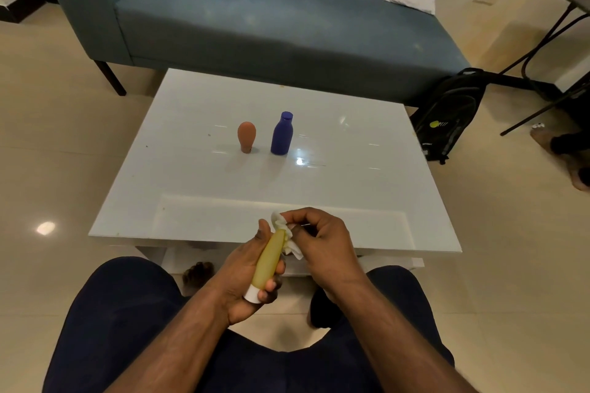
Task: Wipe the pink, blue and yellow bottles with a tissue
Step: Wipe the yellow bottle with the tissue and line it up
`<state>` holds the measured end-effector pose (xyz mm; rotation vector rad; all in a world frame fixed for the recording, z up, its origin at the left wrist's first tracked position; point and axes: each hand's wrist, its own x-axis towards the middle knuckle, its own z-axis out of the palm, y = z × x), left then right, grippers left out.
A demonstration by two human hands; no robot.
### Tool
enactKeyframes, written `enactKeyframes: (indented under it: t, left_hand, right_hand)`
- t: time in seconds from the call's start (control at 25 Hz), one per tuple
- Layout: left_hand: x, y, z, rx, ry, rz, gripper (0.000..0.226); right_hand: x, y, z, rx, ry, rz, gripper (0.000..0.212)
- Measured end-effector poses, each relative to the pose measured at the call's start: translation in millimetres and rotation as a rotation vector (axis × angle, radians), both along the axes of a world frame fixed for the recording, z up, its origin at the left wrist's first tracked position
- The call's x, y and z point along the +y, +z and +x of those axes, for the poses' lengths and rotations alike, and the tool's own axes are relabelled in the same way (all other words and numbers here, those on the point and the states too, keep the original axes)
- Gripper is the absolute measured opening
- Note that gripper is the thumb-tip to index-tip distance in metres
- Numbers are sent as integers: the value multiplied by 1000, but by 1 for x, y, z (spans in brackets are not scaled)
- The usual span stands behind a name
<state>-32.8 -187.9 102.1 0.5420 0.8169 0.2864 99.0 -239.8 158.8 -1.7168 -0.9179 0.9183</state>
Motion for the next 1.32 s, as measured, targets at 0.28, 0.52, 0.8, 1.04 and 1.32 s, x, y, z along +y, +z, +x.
enactKeyframes:
  t: [0.28, 0.52, 0.8, 1.04, 1.32]
  left_hand:
    - [5, -3, 1, -46, 66, -61, 64]
    - [4, -1, 1, -84, 116, -95, 64]
    - [0, -1, 1, -94, 61, -105, 56]
    - [0, -1, 5, -136, 140, -111, 71]
    - [-7, -2, 14, 172, 111, 155, 48]
  right_hand:
    - [-6, 1, -16, -112, -96, 97, 17]
    - [-5, 0, -19, -131, -77, 38, 16]
    - [5, 6, -14, -159, -113, 114, 17]
    - [-3, -8, -24, -166, -143, 67, 17]
    - [12, -27, -13, -373, -136, 41, 14]
